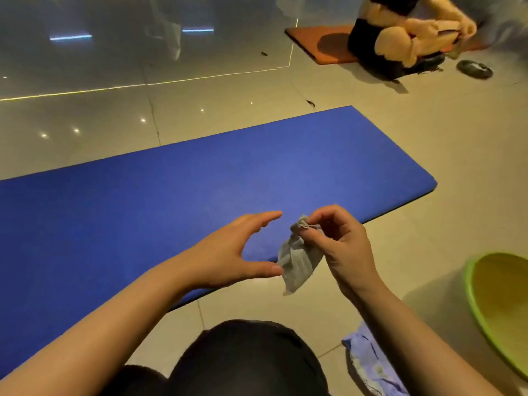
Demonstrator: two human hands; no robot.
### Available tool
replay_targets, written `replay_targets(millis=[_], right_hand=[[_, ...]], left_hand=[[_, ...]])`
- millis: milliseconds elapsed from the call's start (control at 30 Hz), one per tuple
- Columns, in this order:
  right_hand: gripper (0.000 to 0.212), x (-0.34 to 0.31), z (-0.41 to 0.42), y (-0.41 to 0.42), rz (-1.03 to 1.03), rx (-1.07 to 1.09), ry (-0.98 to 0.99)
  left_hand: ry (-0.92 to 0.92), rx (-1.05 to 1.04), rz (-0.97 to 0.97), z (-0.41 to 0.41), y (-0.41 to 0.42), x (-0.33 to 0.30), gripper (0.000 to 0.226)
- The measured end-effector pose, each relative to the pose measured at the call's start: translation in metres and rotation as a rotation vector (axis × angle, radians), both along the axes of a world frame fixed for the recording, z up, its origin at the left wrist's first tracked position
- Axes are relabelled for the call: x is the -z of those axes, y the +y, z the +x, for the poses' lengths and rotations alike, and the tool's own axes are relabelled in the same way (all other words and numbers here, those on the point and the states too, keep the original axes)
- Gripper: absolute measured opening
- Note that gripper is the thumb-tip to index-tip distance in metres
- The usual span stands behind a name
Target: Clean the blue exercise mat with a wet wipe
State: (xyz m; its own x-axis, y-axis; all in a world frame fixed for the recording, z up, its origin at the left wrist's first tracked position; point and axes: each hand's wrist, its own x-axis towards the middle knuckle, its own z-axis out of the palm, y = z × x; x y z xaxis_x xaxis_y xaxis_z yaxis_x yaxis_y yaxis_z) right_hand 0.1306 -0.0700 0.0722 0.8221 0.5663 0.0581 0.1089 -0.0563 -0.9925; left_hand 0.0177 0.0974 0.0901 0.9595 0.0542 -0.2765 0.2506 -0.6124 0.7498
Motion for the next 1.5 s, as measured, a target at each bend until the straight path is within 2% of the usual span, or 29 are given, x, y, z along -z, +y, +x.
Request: replay_targets(millis=[67, 167, 233, 367, 433, 500, 533, 600, 700, 767, 833, 933, 1000, 1067, 1100, 1167, 1267, 1333, 1500], right_hand=[[0.018, -0.017, 0.003, -0.032, 0.065, 0.044, 0.015], [0.021, -0.041, 0.02, -0.078, 0.138, 0.158, 0.0], [0.024, -0.054, 0.034, -0.105, 0.2, 0.254, 0.008], [0.026, -0.068, 0.051, -0.14, 0.273, 0.378, 0.011], [0.024, -0.07, 0.055, -0.154, 0.272, 0.392, 0.025], [0.023, -0.072, 0.062, -0.17, 0.236, 0.434, -0.008], [0.023, -0.071, 0.068, -0.181, 0.198, 0.474, -0.038], [0.021, -0.069, 0.083, -0.207, 0.149, 0.518, -0.009], [0.018, -0.053, 0.098, -0.252, 0.064, 0.393, 0.226], [0.017, -0.034, 0.101, -0.282, -0.033, 0.309, 0.335], [0.017, -0.02, 0.108, -0.309, -0.054, 0.309, 0.363], [0.021, 0.006, 0.142, -0.348, -0.14, 0.541, 0.252], [0.023, 0.035, 0.167, -0.367, -0.373, 0.671, 0.215], [0.023, 0.063, 0.183, -0.375, -0.668, 0.545, 0.295], [0.028, 0.074, 0.187, -0.373, -0.768, 0.418, 0.372], [0.04, 0.087, 0.191, -0.364, -0.925, 0.204, 0.457], [0.045, 0.095, 0.191, -0.355, -1.058, 0.136, 0.488], [0.037, 0.096, 0.192, -0.358, -1.032, 0.184, 0.495], [0.017, 0.081, 0.181, -0.372, -0.822, 0.276, 0.429]], left_hand=[[-0.032, 0.015, -0.058, 0.025, -0.039, -0.02, 0.093], [0.007, 0.087, -0.078, 0.056, -0.088, -0.042, 0.088], [0.015, 0.064, -0.063, 0.071, -0.107, -0.056, 0.093], [0.025, 0.076, -0.158, 0.095, -0.157, -0.077, 0.103], [-0.024, 0.062, -0.306, 0.109, -0.196, -0.082, 0.087], [-0.056, 0.003, -0.542, 0.123, -0.229, -0.083, 0.054], [-0.059, -0.024, -0.629, 0.13, -0.241, -0.08, 0.048], [-0.028, -0.088, -0.711, 0.141, -0.259, -0.064, 0.052], [0.012, -0.176, -0.733, 0.145, -0.28, -0.028, 0.04], [0.043, -0.141, -0.65, 0.142, -0.3, -0.007, 0.032], [0.006, -0.04, -0.539, 0.144, -0.32, 0.005, 0.04], [-0.074, 0.21, -0.249, 0.151, -0.341, 0.017, 0.06], [-0.091, 0.405, 0.101, 0.154, -0.346, 0.03, 0.071], [-0.071, 0.602, 0.436, 0.149, -0.346, 0.046, 0.071], [-0.028, 0.682, 0.525, 0.146, -0.345, 0.054, 0.072], [0.05, 0.776, 0.599, 0.139, -0.342, 0.067, 0.079], [0.057, 0.808, 0.635, 0.136, -0.339, 0.071, 0.082], [0.028, 0.794, 0.627, 0.138, -0.337, 0.07, 0.078], [-0.011, 0.718, 0.609, 0.14, -0.335, 0.064, 0.066]])
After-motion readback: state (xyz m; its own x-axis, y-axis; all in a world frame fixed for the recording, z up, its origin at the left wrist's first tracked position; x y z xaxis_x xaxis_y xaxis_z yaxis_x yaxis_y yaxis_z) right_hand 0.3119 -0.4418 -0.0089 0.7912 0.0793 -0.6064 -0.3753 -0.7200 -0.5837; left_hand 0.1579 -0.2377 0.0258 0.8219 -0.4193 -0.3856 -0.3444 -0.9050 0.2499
